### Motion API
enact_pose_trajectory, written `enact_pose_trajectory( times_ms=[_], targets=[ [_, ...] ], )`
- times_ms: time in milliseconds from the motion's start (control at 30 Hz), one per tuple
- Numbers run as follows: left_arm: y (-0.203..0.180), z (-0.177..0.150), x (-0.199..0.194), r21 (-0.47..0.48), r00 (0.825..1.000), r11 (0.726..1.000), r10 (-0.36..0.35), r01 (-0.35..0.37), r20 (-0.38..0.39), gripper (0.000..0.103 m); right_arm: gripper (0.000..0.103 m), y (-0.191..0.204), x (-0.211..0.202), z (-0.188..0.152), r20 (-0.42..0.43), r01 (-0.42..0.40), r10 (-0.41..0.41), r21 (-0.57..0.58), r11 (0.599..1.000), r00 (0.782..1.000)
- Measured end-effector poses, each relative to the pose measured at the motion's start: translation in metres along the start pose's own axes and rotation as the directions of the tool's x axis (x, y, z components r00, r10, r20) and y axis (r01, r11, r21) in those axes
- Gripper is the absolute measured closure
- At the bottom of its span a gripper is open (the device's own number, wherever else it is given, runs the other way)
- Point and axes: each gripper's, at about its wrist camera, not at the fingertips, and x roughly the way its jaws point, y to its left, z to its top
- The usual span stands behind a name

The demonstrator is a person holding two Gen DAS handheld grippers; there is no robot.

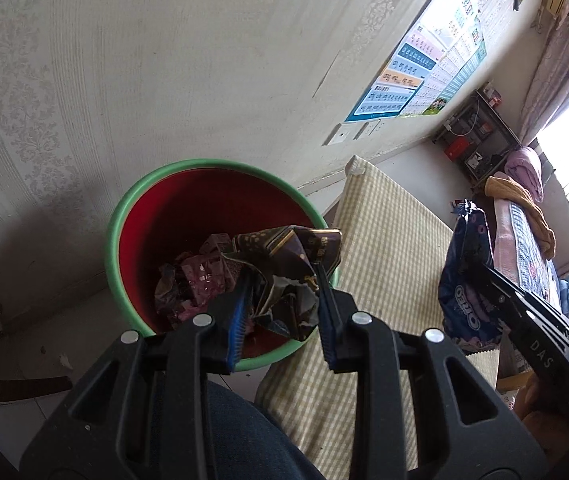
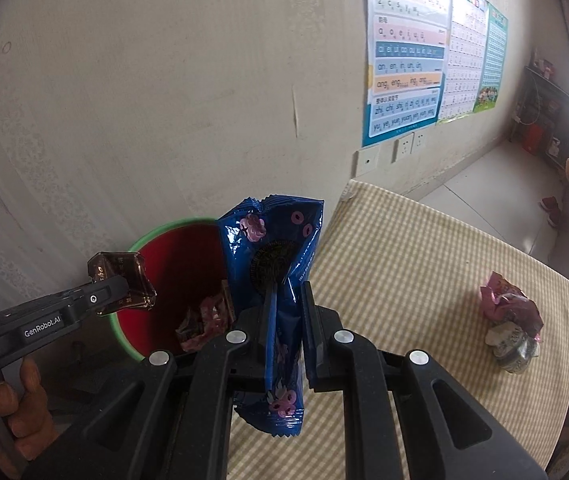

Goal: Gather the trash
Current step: 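Carry the brown foil and blue Oreo wrappers with both tools over the red bucket, then open both tools to drop the wrappers into the bucket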

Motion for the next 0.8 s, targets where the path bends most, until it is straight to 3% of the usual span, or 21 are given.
enact_pose_trajectory(
  times_ms=[600, 633, 700, 800],
  targets=[
    [0.057, 0.018, 0.013, -0.097, 0.999, 0.994, 0.04, -0.041, -0.009, 0.073, 0.088, 0.065, 0.073, 0.022, -0.085, -0.133, 0.126, -0.083, 0.988, 0.988],
    [0.058, 0.019, 0.014, -0.1, 0.999, 0.994, 0.042, -0.043, -0.012, 0.067, 0.087, 0.066, 0.077, 0.022, -0.094, -0.138, 0.13, -0.088, 0.986, 0.987],
    [0.059, 0.019, 0.015, -0.106, 0.999, 0.993, 0.048, -0.048, -0.008, 0.054, 0.069, 0.066, 0.082, 0.022, -0.102, -0.141, 0.132, -0.086, 0.986, 0.986],
    [0.061, 0.019, 0.015, -0.111, 0.998, 0.992, 0.058, -0.057, 0.001, 0.039, 0.059, 0.064, 0.085, 0.021, -0.101, -0.146, 0.138, -0.075, 0.986, 0.985]
  ],
)
